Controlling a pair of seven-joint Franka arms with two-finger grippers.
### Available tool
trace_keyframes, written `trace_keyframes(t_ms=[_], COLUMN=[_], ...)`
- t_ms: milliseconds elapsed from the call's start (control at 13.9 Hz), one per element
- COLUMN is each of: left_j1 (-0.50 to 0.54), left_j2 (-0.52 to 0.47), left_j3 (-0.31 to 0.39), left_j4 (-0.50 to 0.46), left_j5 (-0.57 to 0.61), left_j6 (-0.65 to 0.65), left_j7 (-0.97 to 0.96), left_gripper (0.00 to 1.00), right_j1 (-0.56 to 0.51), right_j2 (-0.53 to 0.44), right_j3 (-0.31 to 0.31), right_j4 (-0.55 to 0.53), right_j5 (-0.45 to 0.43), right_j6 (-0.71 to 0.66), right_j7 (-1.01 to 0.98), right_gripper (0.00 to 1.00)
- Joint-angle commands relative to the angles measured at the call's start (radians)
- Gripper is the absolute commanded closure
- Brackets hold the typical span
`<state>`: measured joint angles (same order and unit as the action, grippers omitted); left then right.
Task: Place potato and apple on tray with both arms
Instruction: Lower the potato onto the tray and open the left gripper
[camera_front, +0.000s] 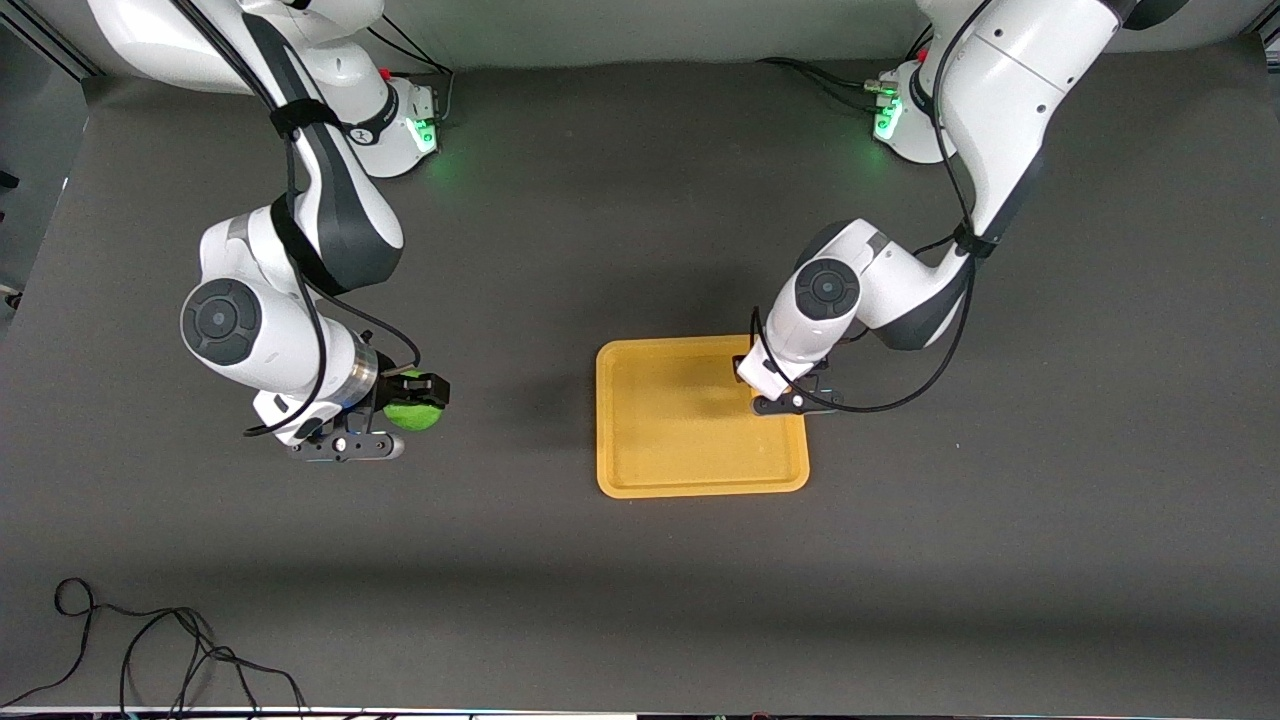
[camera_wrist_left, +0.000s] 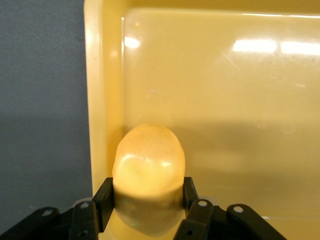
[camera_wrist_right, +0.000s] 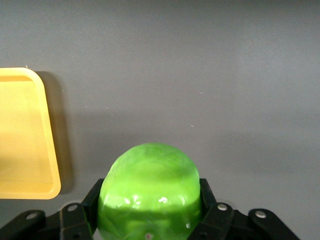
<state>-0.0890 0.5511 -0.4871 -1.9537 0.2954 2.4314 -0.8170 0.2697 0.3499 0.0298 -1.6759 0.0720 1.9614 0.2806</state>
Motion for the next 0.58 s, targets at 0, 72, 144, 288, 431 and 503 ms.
trace_keyframes(t_ms=[0,72,144,288,431,503], left_j1=[-0.032,-0.034,-0.034,-0.035,-0.043,-0.049], left_j2=[0.013,0.015,0.015,0.012,0.006,0.001], left_j3=[0.038,0.038,0.039,0.039,0.038,0.038], left_j4=[0.009,0.013,0.013,0.012,0.012,0.012], left_j5=[0.021,0.019,0.019,0.019,0.019,0.016], left_j6=[0.028,0.028,0.028,0.026,0.024,0.017], left_j7=[-0.025,-0.025,-0.025,-0.036,-0.074,-0.079], left_gripper=[1.0,1.0,0.58,0.0,0.0,0.0], right_j1=[0.009,0.026,0.046,0.069,0.109,0.126], right_j2=[0.026,0.032,0.05,0.086,0.11,0.129], right_j3=[-0.004,-0.004,-0.004,-0.004,0.002,0.002], right_j4=[0.044,0.06,0.082,0.149,0.189,0.206], right_j5=[0.021,0.023,0.025,0.035,0.067,0.083], right_j6=[-0.026,-0.026,-0.026,-0.026,-0.026,-0.024], right_j7=[0.029,0.049,0.075,0.144,0.198,0.23], right_gripper=[0.67,0.67,0.68,0.68,0.68,0.68])
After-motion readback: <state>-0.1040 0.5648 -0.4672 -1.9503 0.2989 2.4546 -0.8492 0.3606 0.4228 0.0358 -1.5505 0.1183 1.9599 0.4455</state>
